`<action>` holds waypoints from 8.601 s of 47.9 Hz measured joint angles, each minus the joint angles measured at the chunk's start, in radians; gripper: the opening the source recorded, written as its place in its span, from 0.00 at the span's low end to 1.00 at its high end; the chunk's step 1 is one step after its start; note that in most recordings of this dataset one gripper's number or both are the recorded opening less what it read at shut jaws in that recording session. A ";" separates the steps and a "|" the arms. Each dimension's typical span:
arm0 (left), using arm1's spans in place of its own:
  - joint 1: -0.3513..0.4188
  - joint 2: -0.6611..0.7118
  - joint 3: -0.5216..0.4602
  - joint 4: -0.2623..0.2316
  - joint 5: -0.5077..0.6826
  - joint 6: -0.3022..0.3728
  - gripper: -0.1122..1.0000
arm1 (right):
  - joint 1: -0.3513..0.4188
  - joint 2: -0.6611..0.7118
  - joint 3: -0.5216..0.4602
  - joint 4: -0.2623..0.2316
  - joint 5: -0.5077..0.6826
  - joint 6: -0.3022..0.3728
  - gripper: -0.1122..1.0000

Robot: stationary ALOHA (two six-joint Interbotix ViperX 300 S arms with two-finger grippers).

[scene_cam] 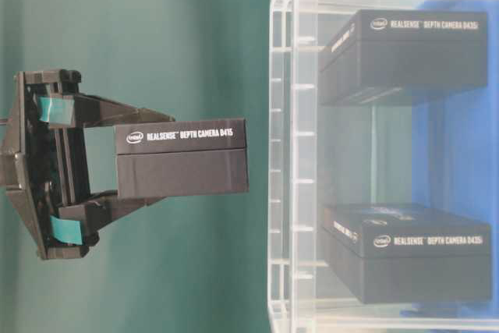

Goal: Take the box out of the case with the left arm.
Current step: 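Pull the middle box up and out toward the front of the case, then lower the held box onto the cloth in front of the case, then open the left gripper and withdraw it to the left, then move the left gripper over the left black box in the case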

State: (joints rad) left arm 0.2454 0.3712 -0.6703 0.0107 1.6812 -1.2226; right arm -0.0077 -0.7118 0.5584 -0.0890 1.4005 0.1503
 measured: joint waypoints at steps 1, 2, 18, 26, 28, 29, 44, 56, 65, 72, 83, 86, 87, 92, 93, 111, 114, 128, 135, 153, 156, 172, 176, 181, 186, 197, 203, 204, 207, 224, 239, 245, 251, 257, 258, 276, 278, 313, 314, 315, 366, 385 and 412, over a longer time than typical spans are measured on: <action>0.002 0.002 0.000 -0.002 0.000 0.000 0.64 | 0.000 0.000 0.000 0.000 0.000 0.002 0.13; 0.000 0.000 0.000 0.000 0.000 0.000 0.64 | 0.000 0.000 0.000 0.000 0.000 0.002 0.13; 0.000 0.000 0.000 0.000 0.000 0.000 0.64 | 0.000 0.000 0.000 0.000 0.000 0.002 0.13; -0.002 0.000 0.000 0.000 0.000 -0.005 0.64 | 0.000 -0.002 0.000 0.000 -0.002 0.000 0.13; -0.005 0.000 0.002 0.000 0.000 -0.006 0.64 | 0.000 0.000 0.000 0.000 0.000 0.000 0.13; -0.008 0.000 0.000 0.000 0.000 -0.006 0.64 | 0.000 0.000 0.000 0.000 0.000 0.000 0.13; -0.106 0.000 0.005 0.000 0.020 -0.129 0.64 | 0.000 -0.002 0.000 -0.003 0.000 0.002 0.13; -0.196 -0.002 0.017 0.002 0.021 -0.245 0.64 | 0.000 0.000 0.000 -0.040 0.000 0.000 0.13; -0.282 0.000 0.017 0.002 0.021 -0.336 0.64 | 0.000 0.000 0.000 -0.051 0.000 0.000 0.13; -0.347 -0.002 0.020 0.002 0.021 -0.420 0.64 | 0.000 -0.002 0.000 -0.051 0.000 0.000 0.13; -0.439 0.000 0.023 0.006 0.018 -0.525 0.64 | 0.000 0.000 0.000 -0.051 0.000 0.000 0.13; -0.456 0.000 0.023 0.009 0.017 -0.538 0.64 | 0.000 0.000 0.000 -0.051 0.000 0.000 0.13; -0.460 0.000 0.025 0.011 0.017 -0.541 0.64 | 0.000 0.000 0.000 -0.051 0.002 0.000 0.13; -0.471 0.000 0.026 0.014 0.017 -0.545 0.64 | 0.000 0.000 0.000 -0.051 0.000 0.000 0.13; -0.471 -0.002 0.026 0.014 0.017 -0.545 0.64 | 0.000 -0.002 0.000 -0.051 0.000 -0.002 0.13; -0.474 -0.009 0.077 0.029 -0.009 -0.541 0.64 | 0.000 0.000 0.000 -0.051 0.002 -0.002 0.13; -0.474 -0.018 0.098 0.029 -0.023 -0.541 0.64 | 0.000 0.000 0.000 -0.051 0.000 -0.002 0.13; -0.479 -0.054 0.272 0.040 -0.190 -0.548 0.64 | 0.000 0.002 0.000 -0.051 0.002 0.000 0.13; -0.479 -0.054 0.353 0.040 -0.265 -0.558 0.64 | 0.000 0.002 0.000 -0.051 0.000 -0.002 0.13; -0.482 -0.054 0.560 0.040 -0.472 -0.575 0.64 | 0.000 0.002 0.000 -0.051 0.000 0.000 0.13; -0.483 -0.052 0.578 0.041 -0.503 -0.575 0.64 | 0.000 0.003 0.000 -0.051 0.000 0.002 0.13; -0.489 -0.048 0.658 0.041 -0.606 -0.575 0.64 | 0.000 0.003 0.000 -0.049 0.002 0.002 0.13; -0.489 -0.048 0.667 0.040 -0.632 -0.572 0.64 | 0.000 0.003 0.000 -0.051 0.000 0.002 0.13; -0.486 -0.046 0.669 0.041 -0.644 -0.574 0.64 | 0.000 0.003 0.000 -0.049 0.002 0.002 0.13; -0.480 -0.048 0.672 0.041 -0.646 -0.568 0.64 | 0.000 0.003 0.000 -0.051 0.002 0.000 0.13; -0.474 -0.046 0.683 0.040 -0.649 -0.563 0.64 | 0.000 0.003 0.000 -0.049 0.002 0.002 0.13; -0.474 -0.046 0.684 0.040 -0.655 -0.552 0.64 | 0.000 0.003 0.000 -0.049 0.002 0.002 0.13; -0.474 -0.046 0.683 0.040 -0.657 -0.548 0.64 | 0.000 0.003 0.000 -0.049 0.002 0.002 0.13; -0.474 -0.048 0.684 0.040 -0.661 -0.537 0.64 | 0.000 0.003 0.000 -0.049 0.002 0.002 0.13; -0.476 -0.048 0.684 0.040 -0.670 -0.522 0.98 | 0.000 0.003 0.000 -0.049 0.002 0.000 0.13; -0.476 -0.048 0.684 0.035 -0.672 -0.532 0.98 | 0.000 0.003 0.000 -0.049 0.002 0.002 0.13; -0.472 -0.049 0.669 0.035 -0.658 -0.535 0.98 | 0.000 0.003 0.000 -0.049 0.002 0.002 0.13; -0.469 -0.078 0.644 0.034 -0.624 -0.535 0.98 | 0.000 0.003 0.000 -0.049 0.002 0.000 0.13; -0.462 -0.115 0.600 0.034 -0.581 -0.525 0.98 | 0.000 0.003 0.000 -0.051 0.002 0.002 0.13; -0.460 -0.118 0.592 0.034 -0.575 -0.523 0.98 | 0.000 0.003 0.000 -0.049 0.002 0.002 0.13; -0.449 -0.141 0.446 0.032 -0.422 -0.502 0.98 | 0.000 0.003 0.000 -0.049 0.002 0.002 0.13; -0.448 -0.146 0.436 0.032 -0.402 -0.500 0.98 | 0.000 0.003 0.000 -0.049 0.002 0.000 0.13; -0.486 -0.270 0.566 0.032 -0.357 -0.505 0.98 | 0.000 0.003 0.000 -0.049 0.002 0.002 0.13; -0.489 -0.284 0.578 0.032 -0.357 -0.506 0.98 | 0.000 0.003 0.000 -0.049 0.002 0.000 0.13; -0.491 -0.298 0.592 0.032 -0.357 -0.503 0.98 | 0.000 0.003 0.000 -0.049 0.002 0.002 0.13; -0.548 -0.747 1.083 0.032 -0.364 -0.549 0.98 | 0.000 0.003 0.000 -0.049 0.002 0.000 0.13; -0.296 -0.848 1.157 0.034 -0.360 -0.314 0.98 | 0.000 0.003 0.000 -0.049 0.003 0.000 0.13; 0.043 -0.885 1.175 0.028 -0.327 -0.012 0.98 | 0.000 0.003 0.000 -0.049 0.002 0.002 0.13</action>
State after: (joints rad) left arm 0.2884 -0.5139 0.5047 0.0383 1.3545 -1.2349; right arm -0.0077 -0.7087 0.5584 -0.1381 1.4021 0.1519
